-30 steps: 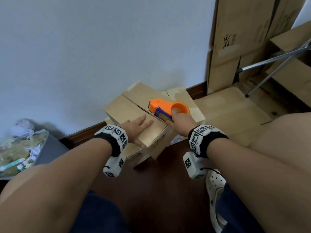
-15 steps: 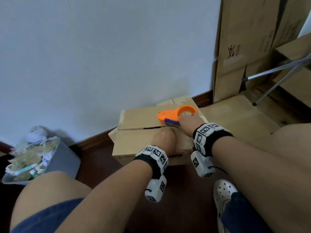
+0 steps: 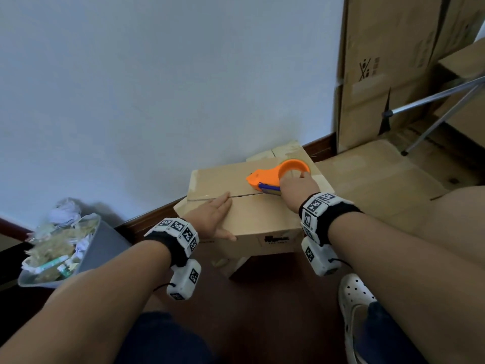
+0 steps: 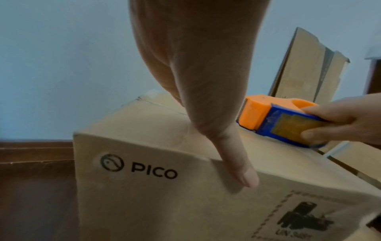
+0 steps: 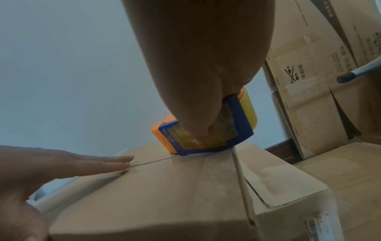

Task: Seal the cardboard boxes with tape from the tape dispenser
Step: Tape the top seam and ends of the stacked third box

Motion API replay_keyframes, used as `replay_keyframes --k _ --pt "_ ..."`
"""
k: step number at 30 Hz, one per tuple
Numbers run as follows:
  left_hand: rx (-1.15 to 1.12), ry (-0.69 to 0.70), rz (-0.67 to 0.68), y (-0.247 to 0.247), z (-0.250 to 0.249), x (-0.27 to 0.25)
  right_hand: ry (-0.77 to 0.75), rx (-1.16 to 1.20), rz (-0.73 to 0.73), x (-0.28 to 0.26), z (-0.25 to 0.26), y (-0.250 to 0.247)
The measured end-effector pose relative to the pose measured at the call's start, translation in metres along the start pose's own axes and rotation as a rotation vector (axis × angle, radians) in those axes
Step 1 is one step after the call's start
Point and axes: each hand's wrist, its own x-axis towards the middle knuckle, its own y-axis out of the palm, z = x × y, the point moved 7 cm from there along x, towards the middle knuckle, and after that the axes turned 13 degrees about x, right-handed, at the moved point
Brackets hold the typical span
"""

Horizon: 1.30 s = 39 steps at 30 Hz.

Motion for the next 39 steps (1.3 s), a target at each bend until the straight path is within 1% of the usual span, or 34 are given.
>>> replay_keyframes --k 5,8,11,13,14,16,17,19,21,24,28,31,34,39 --pt "-0.013 -0.012 0.032 0.001 0.002 0.003 0.009 0.067 -0.011 0.008 0.001 -0.001" --pt "0.032 0.017 0.015 -0.002 0.004 0.008 -0.007 0.086 -0.011 0.017 0.008 0.000" --pt "0.087 0.034 -0.031 -0.002 0.006 0.012 -0.010 0.038 -0.106 0.025 0.017 -0.006" --pt "0.098 0.042 -0.062 -0.002 0.008 0.012 -0.058 -0.047 -0.171 0.029 0.030 -0.011" --pt "0.111 0.047 -0.080 -0.005 0.008 0.012 -0.105 -0.052 -0.201 0.032 0.039 -0.012" --pt "0.114 0.056 -0.089 -0.007 0.007 0.012 -0.165 0.076 -0.205 0.034 0.054 -0.014" --pt "0.104 0.053 -0.084 -0.007 0.007 0.011 -0.169 0.151 -0.208 0.036 0.059 -0.015" --pt "0.103 0.046 -0.101 -0.008 0.007 0.011 -0.125 0.215 -0.241 0.047 0.063 -0.017" --pt "0.106 0.050 -0.138 -0.009 0.008 0.010 -0.061 0.162 -0.263 0.062 0.062 -0.018" --pt "0.104 0.057 -0.162 -0.008 0.009 0.010 -0.016 0.087 -0.245 0.087 0.065 -0.019" --pt "0.097 0.055 -0.186 -0.007 0.011 0.012 0.086 0.191 -0.127 0.116 0.067 -0.010" --pt "0.072 0.045 -0.194 -0.004 0.013 0.013 0.150 0.253 -0.091 0.134 0.069 -0.005" --pt "0.046 0.049 -0.178 -0.001 0.013 0.012 0.153 0.308 -0.081 0.146 0.070 -0.006" --pt "0.053 0.055 -0.178 0.001 0.012 0.013 0.139 0.286 -0.068 0.149 0.066 -0.005"
